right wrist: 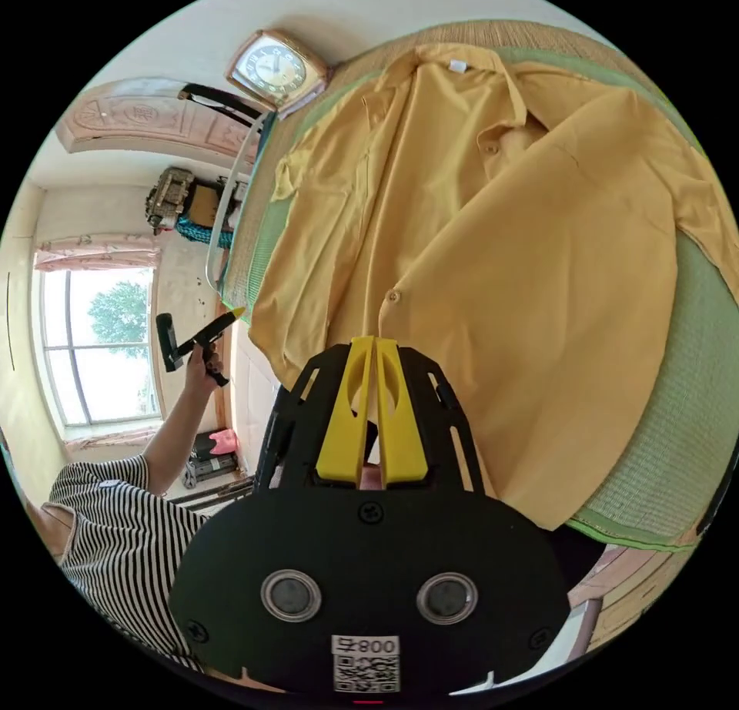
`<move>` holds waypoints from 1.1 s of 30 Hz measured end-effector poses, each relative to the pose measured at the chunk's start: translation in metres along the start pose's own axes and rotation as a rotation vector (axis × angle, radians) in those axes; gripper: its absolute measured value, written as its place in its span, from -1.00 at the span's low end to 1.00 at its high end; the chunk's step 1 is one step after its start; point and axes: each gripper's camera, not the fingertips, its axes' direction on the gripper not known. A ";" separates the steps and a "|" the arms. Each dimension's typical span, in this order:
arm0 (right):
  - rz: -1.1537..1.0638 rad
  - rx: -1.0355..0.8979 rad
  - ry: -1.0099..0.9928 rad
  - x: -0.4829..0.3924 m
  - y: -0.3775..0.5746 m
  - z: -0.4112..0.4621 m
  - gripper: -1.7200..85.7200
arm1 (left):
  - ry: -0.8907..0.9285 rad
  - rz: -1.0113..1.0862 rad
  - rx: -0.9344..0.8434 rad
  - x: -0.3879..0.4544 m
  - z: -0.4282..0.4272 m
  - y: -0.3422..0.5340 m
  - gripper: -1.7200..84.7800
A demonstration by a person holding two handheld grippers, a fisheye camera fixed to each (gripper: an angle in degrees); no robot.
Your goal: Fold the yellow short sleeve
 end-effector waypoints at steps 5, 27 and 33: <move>-0.070 0.057 0.121 -0.005 -0.004 -0.024 -0.88 | 0.072 0.025 0.120 0.029 -0.004 -0.004 -0.81; 0.058 0.302 0.285 0.227 -0.121 -0.154 -0.92 | 0.079 0.678 -0.170 0.364 0.265 -0.271 -0.92; 0.076 0.329 0.297 0.251 -0.100 -0.147 -0.93 | 0.250 0.614 -0.113 0.373 0.250 -0.303 -0.88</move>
